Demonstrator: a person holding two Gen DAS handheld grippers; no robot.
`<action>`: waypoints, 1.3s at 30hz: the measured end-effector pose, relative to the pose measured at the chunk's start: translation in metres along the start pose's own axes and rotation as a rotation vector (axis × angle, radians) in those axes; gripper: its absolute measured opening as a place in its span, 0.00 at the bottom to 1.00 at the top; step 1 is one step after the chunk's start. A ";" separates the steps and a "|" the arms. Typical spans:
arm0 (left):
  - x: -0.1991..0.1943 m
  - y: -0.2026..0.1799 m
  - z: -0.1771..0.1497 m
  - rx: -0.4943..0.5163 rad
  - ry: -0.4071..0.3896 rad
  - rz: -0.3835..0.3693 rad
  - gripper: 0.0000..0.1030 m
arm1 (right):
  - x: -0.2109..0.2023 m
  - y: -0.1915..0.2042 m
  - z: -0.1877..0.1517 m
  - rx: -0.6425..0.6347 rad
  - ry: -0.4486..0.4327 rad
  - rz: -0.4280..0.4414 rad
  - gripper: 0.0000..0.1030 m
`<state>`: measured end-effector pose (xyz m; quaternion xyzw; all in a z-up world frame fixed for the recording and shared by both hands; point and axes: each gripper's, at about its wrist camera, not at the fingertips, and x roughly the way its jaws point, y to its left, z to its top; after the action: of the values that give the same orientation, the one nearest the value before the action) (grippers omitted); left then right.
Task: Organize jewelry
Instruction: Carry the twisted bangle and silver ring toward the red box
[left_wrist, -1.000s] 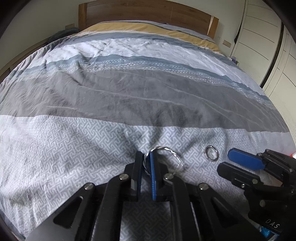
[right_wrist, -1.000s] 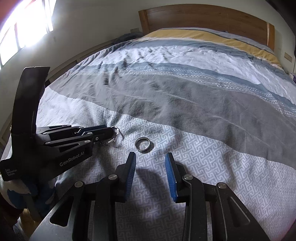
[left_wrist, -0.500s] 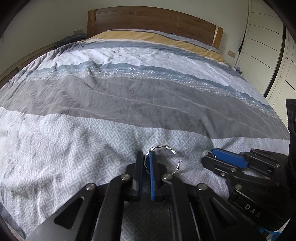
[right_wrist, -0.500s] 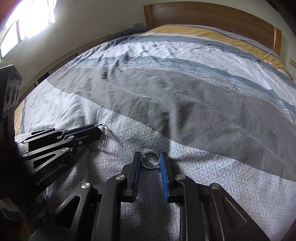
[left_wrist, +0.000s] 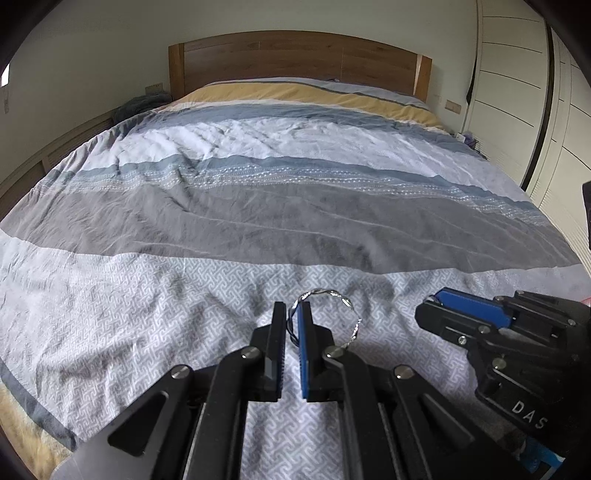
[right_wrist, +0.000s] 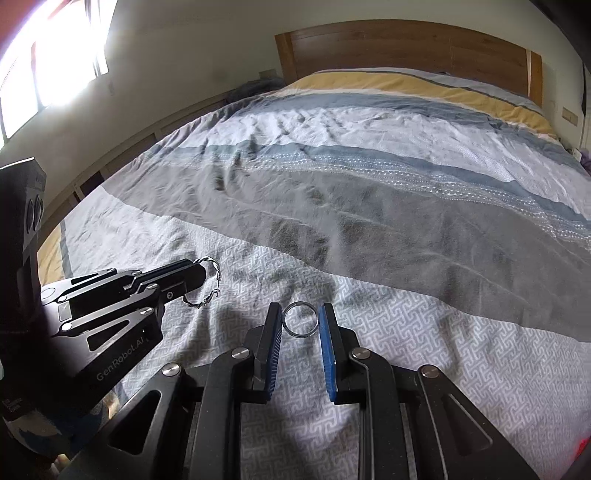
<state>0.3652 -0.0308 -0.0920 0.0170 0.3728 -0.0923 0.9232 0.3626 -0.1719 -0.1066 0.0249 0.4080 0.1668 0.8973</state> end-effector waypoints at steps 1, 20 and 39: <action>-0.005 -0.003 0.001 0.004 -0.005 -0.001 0.05 | -0.006 0.000 0.000 0.004 -0.005 -0.002 0.20; -0.153 -0.051 -0.001 0.049 -0.090 -0.068 0.05 | -0.174 0.021 -0.016 0.057 -0.111 -0.093 0.20; -0.329 -0.113 -0.048 0.111 -0.188 -0.174 0.05 | -0.380 0.064 -0.091 0.103 -0.282 -0.227 0.20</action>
<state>0.0795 -0.0851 0.1056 0.0271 0.2791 -0.1936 0.9401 0.0446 -0.2413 0.1197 0.0478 0.2866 0.0384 0.9561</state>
